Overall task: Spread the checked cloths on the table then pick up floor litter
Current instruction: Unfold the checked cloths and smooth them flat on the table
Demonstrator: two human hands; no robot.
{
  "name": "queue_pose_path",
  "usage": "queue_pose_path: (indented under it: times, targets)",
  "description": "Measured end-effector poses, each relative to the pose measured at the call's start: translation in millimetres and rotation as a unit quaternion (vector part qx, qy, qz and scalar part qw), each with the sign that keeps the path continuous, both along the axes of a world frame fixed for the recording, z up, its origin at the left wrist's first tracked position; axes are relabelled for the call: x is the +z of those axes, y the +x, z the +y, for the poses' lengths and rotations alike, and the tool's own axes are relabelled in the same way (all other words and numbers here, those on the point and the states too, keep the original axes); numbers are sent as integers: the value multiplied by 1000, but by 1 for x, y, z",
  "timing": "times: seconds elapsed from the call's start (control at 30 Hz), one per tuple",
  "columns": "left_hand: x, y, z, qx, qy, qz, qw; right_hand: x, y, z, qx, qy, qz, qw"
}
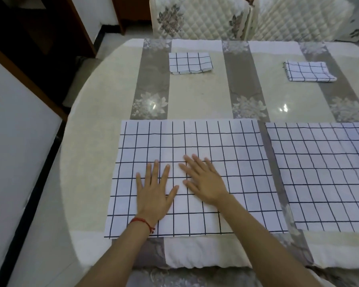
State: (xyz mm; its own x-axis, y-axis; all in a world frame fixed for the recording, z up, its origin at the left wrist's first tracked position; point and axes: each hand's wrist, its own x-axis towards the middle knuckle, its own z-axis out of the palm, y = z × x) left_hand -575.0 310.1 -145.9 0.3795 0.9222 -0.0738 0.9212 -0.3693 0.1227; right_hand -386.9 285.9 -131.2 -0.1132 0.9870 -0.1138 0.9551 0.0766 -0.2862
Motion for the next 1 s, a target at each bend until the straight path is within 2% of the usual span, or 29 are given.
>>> queue_pose_path:
  times: [0.03,0.1,0.17,0.23,0.3,0.37,0.43,0.6,0.7,0.77,0.87,0.93,1.0]
  targets:
    - [-1,0,0,-2,2,0,1000,-2,17,2,-37,-2,-3,999]
    - [-1,0,0,-3,4,0,1000,-6,57,1,-178,-4,-8,984]
    - [-1,0,0,-4,7,-4,1000,0,88,-5,-309,-27,-17,950]
    - [-1,0,0,-2,4,-4,1000,8,88,-4,-384,-27,-8,923]
    - [-1,0,0,-1,5,-1,1000,12,53,-1,-351,16,-10,936]
    - [0,0,-1,1,1,1,1000,9,10,-7,-239,40,-12,970]
    - [0,0,0,0,3,1,1000,3,-11,-19,-190,14,-7,982]
    - [2,1,-1,12,-6,-10,1000,-3,3,-28,-225,10,-4,974]
    - [10,24,3,77,8,-27,997,-5,-2,-25,-228,12,-5,974]
    - [22,55,6,21,26,-34,999,-3,-2,-26,-231,13,-5,973]
    - [25,87,18,-159,-35,-44,986,-4,0,-26,-221,12,-13,975]
    - [17,82,42,-162,-54,-28,985,-5,0,-27,-228,19,-12,973]
    - [11,65,72,-99,-38,-4,994,-5,0,-26,-234,20,-3,972]
